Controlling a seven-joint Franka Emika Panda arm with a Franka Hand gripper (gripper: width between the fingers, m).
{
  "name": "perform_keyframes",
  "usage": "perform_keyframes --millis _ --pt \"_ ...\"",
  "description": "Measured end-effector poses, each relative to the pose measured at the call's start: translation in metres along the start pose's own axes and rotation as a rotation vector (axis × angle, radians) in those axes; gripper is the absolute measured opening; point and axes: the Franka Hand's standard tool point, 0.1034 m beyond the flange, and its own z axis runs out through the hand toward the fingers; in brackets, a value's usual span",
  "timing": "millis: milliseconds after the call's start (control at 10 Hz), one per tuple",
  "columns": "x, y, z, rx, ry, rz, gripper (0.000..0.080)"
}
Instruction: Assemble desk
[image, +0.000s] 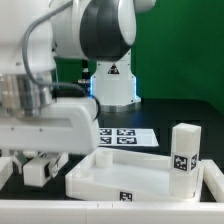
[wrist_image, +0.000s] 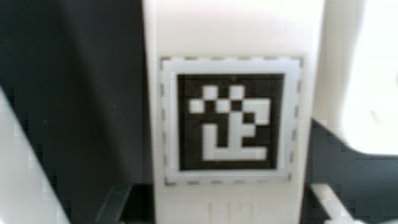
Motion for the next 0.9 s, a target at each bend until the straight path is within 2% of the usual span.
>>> perform_keyframes --millis 100,200,300,500,700,800,900 --pt "-0.023 -0.012 -0.01 0.008 -0.005 0.021 0.0284" --pt "-0.031 -0.027 -0.025 0.021 0.001 0.082 0.0284" --pt "-0.042 -0.044 -0.025 0.02 0.017 0.11 0.0284" --pt "-0.042 -0.041 -0.021 0.015 0.01 0.081 0.0284" --pt "-0.044 -0.046 -0.022 0.015 0.015 0.095 0.0284" --pt "-0.057 -0.064 -0.023 0.02 0.032 0.127 0.0284" --pt "-0.093 -0.086 -0.019 0.02 0.028 0.13 0.0284"
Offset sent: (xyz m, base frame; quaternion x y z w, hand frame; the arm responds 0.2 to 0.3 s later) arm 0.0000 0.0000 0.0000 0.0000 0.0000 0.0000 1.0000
